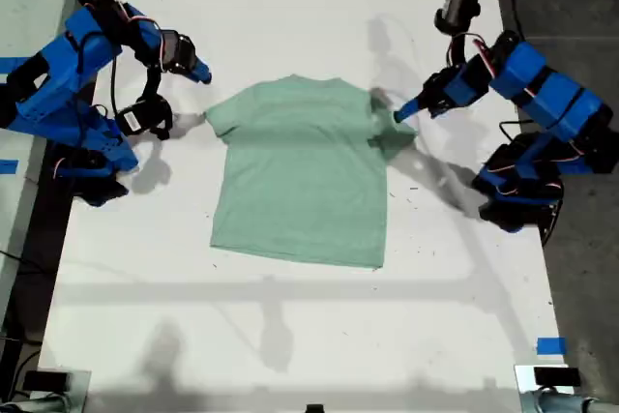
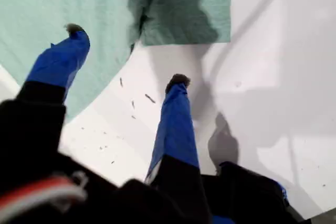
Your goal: Fold tshirt
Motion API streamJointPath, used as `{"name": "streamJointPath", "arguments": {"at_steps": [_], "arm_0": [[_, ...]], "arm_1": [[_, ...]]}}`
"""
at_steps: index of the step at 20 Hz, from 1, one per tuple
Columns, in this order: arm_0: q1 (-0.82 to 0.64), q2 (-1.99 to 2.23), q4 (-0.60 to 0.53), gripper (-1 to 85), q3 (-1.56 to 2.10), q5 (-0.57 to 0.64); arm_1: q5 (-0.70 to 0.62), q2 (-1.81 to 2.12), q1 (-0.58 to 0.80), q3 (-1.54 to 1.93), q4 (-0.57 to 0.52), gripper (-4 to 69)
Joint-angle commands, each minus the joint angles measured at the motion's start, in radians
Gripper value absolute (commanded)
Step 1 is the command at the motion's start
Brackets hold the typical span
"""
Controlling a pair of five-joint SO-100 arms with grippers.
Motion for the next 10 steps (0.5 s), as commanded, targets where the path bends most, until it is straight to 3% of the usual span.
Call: {"name": "streamJointPath", "arguments": {"at_steps": [1,5,10], "arm_0": [[0.0,0.006,-0.009,4.9,-0.023,0.002],[0.008,0.005,-0.025,5.0,-0.008,-0.002],[0.006,0.005,-0.06,5.1,0.04,-0.002]], "arm_1": [[-0.055,-0.035,0.044,0.092,-0.175,33.4],[-0.11,-0.204,0.089,0.167,-0.367,34.0],[-0.144,-0.486,0.126,0.052,-0.43,35.2]]}}
